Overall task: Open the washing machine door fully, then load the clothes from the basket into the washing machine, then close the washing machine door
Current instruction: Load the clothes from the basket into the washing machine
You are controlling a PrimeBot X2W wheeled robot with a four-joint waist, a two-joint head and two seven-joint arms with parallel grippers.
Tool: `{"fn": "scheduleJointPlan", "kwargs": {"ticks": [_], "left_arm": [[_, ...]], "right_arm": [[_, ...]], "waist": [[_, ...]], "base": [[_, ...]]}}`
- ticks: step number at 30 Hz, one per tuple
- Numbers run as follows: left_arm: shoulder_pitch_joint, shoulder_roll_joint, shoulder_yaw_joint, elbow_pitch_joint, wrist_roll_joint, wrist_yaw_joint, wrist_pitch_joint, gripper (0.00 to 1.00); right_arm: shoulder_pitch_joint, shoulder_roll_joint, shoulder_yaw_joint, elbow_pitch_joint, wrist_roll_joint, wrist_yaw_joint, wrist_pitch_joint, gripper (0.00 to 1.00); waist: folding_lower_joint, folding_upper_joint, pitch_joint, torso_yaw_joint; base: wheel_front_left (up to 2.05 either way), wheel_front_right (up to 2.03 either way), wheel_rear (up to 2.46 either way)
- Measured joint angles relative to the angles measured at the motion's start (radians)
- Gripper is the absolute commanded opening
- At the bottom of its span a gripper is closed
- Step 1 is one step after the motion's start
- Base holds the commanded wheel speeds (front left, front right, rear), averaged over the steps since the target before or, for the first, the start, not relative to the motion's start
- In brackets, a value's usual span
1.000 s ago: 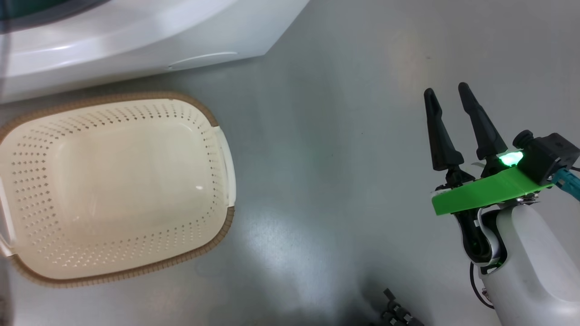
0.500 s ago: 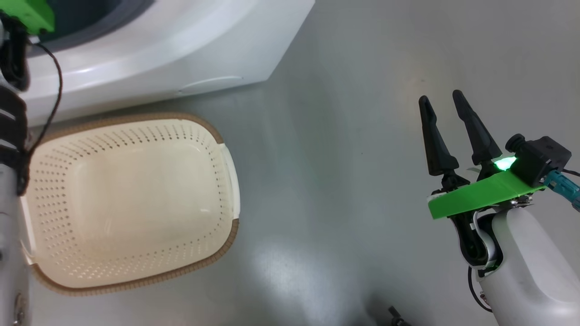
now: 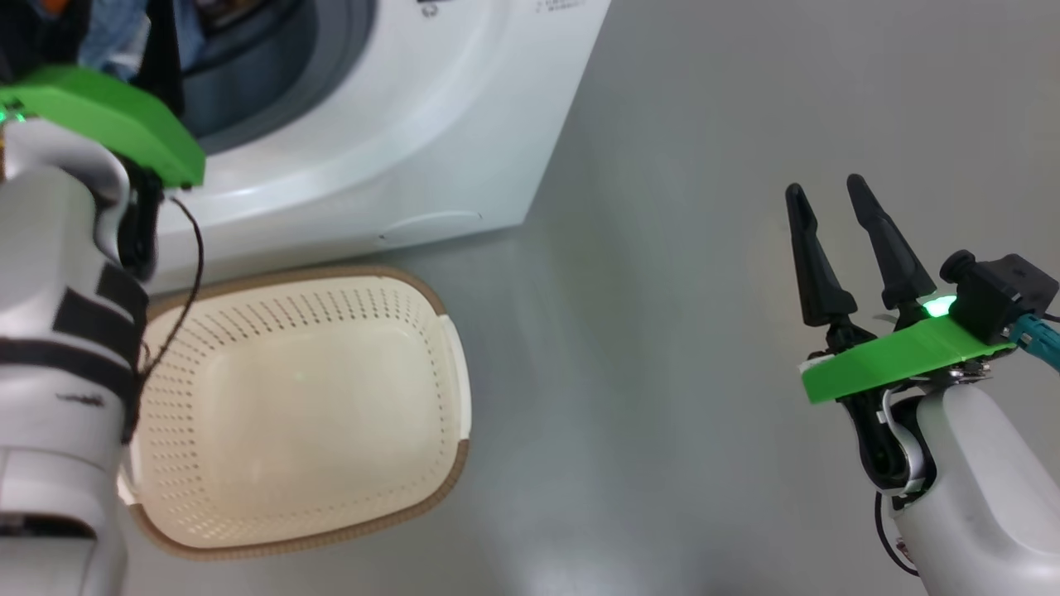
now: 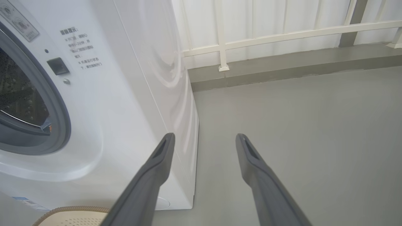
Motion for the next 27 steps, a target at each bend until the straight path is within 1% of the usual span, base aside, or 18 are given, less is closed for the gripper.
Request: {"fn": "scheduleJointPlan", "kwargs": {"ticks": [4,9,22,27], "left_arm": [[0.053,0.001,-0.001,-0.038,-0.004,-0.001,-0.002,1.0],[0.159,0.002,0.006,-0.161,-0.005,-0.002,-0.007,1.0],[0.497,0.003,0.055,-0.433,-0.002,-0.002,-0.007,1.0],[0.614,0.002,0.083,-0.535,0.005,0.01,-0.007,1.0]], "right_arm": [[0.011,-0.009,-0.008,0.005,0.0,0.0,0.0,1.0],[0.04,-0.027,-0.025,0.013,0.001,0.0,0.0,1.0],[0.091,-0.045,-0.03,0.027,0.01,0.0,0.0,1.0],[0.119,-0.05,-0.032,0.035,0.011,0.0,0.0,1.0]], "waist": [[-0.0001,0.0,-0.038,0.012],[-0.0001,0.0,-0.101,0.036],[0.0,0.0,-0.258,0.108],[0.0,0.0,-0.305,0.13]], "base": [[0.0,0.0,0.0],[0.0,0.0,0.0],[0.0,0.0,0.0],[0.0,0.0,0.0]]}}
